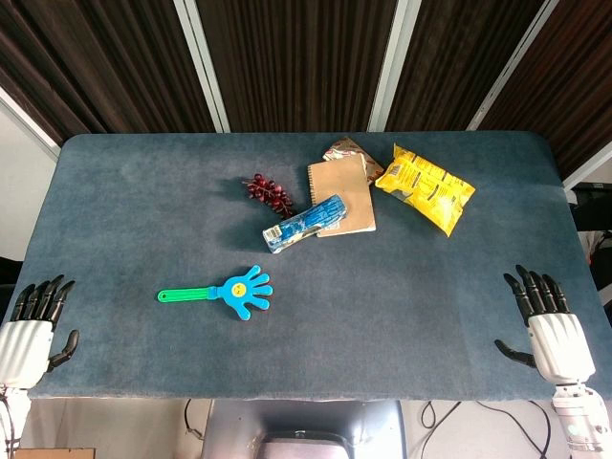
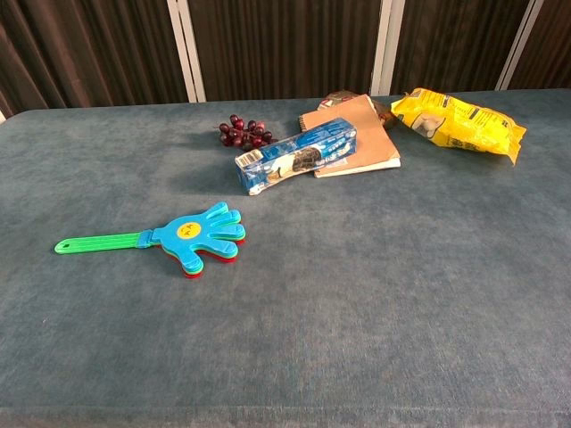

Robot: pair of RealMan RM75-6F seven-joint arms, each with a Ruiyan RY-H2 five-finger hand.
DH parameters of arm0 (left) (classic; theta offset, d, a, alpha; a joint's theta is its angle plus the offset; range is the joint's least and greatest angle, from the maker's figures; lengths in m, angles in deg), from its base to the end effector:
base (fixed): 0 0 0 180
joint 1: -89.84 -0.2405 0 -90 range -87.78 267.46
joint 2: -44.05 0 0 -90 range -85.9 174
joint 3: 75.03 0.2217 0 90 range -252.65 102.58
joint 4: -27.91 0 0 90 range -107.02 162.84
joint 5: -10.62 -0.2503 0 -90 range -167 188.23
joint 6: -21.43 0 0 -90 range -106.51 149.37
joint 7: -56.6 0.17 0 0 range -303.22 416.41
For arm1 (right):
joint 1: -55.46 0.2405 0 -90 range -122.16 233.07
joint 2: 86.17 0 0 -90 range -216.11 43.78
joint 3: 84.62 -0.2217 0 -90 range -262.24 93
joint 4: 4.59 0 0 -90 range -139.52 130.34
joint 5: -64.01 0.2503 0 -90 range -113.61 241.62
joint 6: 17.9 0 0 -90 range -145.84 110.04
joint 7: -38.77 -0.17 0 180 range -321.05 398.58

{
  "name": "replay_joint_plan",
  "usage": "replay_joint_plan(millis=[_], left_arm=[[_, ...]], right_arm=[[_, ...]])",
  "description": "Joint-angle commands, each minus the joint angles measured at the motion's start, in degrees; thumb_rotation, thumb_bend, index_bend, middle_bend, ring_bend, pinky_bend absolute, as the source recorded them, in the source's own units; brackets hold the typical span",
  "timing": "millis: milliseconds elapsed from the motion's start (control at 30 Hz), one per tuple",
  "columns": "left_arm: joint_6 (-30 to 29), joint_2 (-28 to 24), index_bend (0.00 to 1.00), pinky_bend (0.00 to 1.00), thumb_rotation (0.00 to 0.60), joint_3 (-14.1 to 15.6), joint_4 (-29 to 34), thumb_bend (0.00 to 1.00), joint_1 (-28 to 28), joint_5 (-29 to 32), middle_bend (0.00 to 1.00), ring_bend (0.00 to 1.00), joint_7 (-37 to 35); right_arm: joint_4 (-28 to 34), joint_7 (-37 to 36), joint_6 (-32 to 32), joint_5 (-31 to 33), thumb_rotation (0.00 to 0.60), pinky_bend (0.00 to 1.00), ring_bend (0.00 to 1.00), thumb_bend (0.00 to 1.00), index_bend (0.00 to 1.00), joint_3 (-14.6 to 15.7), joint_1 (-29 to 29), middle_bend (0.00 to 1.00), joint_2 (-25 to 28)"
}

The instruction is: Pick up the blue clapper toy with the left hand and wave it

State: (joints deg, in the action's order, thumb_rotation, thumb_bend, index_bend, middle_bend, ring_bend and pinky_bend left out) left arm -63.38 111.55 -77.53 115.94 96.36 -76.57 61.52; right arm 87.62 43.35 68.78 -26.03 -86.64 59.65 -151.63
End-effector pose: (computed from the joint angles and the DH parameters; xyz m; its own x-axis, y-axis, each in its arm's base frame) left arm -0.2969 0.2156 0.0940 0.4888 -0.0045 0.8724 0.8710 -0.0530 -0.4883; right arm -0.2840 -0.2001 0.0975 0.4530 0.0107 0.8914 -0.8890 -0.0690 0.4526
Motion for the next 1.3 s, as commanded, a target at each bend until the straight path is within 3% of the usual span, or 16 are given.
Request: replay_joint_plan(millis=[33, 267, 400, 667, 867, 1067, 1300], left_arm=[[0.42, 0.1, 0.0, 0.01, 0.6, 0.11, 0.0, 0.42, 0.2, 0.09, 0.0, 0.0, 0.17], [3.69, 1.09, 0.0, 0.01, 0.6, 0.25, -1.03, 0.42, 2.0, 0.35, 0.0, 0.0, -1.24], [8.02, 3.08, 0.06, 0.01, 0.6, -0.46, -4.29, 0.43, 5.03, 0.59, 0.0, 0.0, -5.94], [17.15, 8.79, 0.18, 0.0, 0.6, -1.82, -10.31, 0.43, 11.89, 1.64, 0.0, 0.0, -10.97], [19.42, 14.51, 0.22, 0.0, 0.6, -0.92, -13.04, 0.43, 15.63, -1.46, 0.01, 0.0, -13.07], [25.02, 20.89, 0.27, 0.0, 0.6, -2.7, -20.42, 0.42, 19.96, 1.57, 0.02, 0.0, -12.8], [26.52, 26.33, 0.27, 0.0, 0.6, -4.5, -26.93, 0.42, 22.64, 3.89, 0.03, 0.0, -14.12]], right_arm=[[0.3, -0.34, -0.08, 0.09, 0.6, 0.0, 0.0, 0.2, 0.0, 0.03, -0.06, 0.0, 0.28], [0.36, 0.25, -1.03, -0.7, 0.6, 0.0, 0.0, 0.2, 0.0, 0.55, 0.4, 0.0, -0.24], [-0.08, -0.67, -1.64, -1.08, 0.6, 0.0, 0.0, 0.2, 0.0, 0.62, 0.87, 0.0, -0.69], [-1.06, 0.25, -4.27, 0.19, 0.6, 0.0, 0.0, 0.2, 0.0, 0.28, 2.23, 0.0, -2.59], [-0.87, 0.22, -5.14, 0.54, 0.6, 0.0, 0.0, 0.2, 0.0, 0.48, 2.56, 0.0, -2.67], [-0.6, -0.45, -5.33, 0.37, 0.6, 0.0, 0.0, 0.2, 0.0, 0.8, 2.61, 0.0, -2.12], [-0.07, -1.12, -5.91, 0.35, 0.6, 0.0, 0.0, 0.2, 0.0, 1.21, 2.75, 0.0, -1.34]])
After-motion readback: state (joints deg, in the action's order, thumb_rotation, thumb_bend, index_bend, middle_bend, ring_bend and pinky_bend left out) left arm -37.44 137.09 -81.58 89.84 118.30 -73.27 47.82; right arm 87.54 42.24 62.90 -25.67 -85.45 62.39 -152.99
